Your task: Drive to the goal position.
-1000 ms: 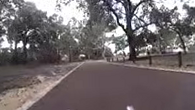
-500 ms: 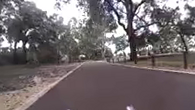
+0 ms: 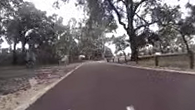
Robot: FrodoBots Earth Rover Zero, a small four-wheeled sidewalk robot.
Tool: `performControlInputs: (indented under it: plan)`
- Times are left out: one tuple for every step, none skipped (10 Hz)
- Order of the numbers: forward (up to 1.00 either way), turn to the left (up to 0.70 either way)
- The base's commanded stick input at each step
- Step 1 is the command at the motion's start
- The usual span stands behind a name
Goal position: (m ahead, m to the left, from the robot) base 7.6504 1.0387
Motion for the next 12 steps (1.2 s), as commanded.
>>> performControlInputs:
  plan:
    - [0.6,0.15]
    - [0.6,0.15]
    - [0.6,0.15]
    - [0.6,0.15]
    - [0.6,0.15]
    - [0.6,0.15]
    - [0.6,0.0]
    - [0.6,0.0]
    - [0.6,0.0]
    - [0.6,0.0]
    - [0.6,0.0]
    - [0.6,0.0]
